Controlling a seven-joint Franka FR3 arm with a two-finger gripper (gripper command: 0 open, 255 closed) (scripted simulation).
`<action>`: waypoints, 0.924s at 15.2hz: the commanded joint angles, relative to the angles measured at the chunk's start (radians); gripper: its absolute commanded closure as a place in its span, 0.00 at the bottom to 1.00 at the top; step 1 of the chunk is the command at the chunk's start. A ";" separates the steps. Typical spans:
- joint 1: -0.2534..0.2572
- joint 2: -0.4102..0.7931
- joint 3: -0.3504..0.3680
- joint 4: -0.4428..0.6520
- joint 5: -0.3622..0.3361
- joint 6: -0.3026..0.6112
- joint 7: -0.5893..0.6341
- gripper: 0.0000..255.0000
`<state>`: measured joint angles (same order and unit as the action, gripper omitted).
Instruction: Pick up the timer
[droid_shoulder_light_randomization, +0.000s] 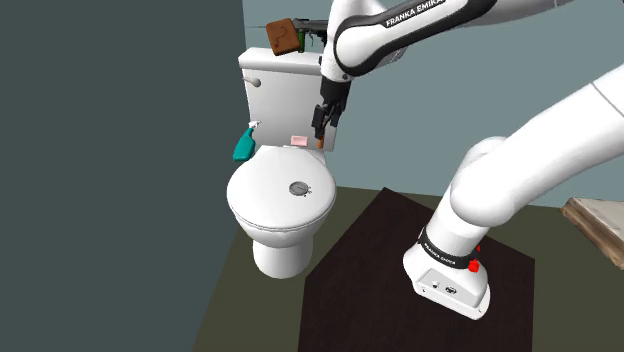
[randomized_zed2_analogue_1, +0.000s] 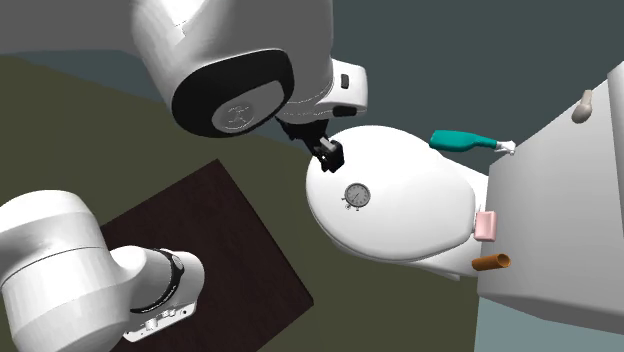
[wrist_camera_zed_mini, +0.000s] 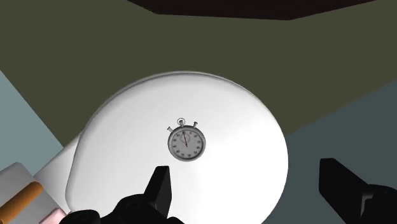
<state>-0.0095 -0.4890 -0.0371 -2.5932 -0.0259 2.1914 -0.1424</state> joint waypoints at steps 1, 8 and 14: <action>-0.003 0.081 -0.014 -0.003 -0.003 0.080 -0.021 0.00; -0.007 0.350 -0.051 0.016 0.008 0.312 -0.093 0.00; -0.016 0.603 -0.063 0.090 0.057 0.475 -0.177 0.00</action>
<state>-0.0230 0.0660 -0.0998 -2.5178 0.0207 2.6339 -0.3032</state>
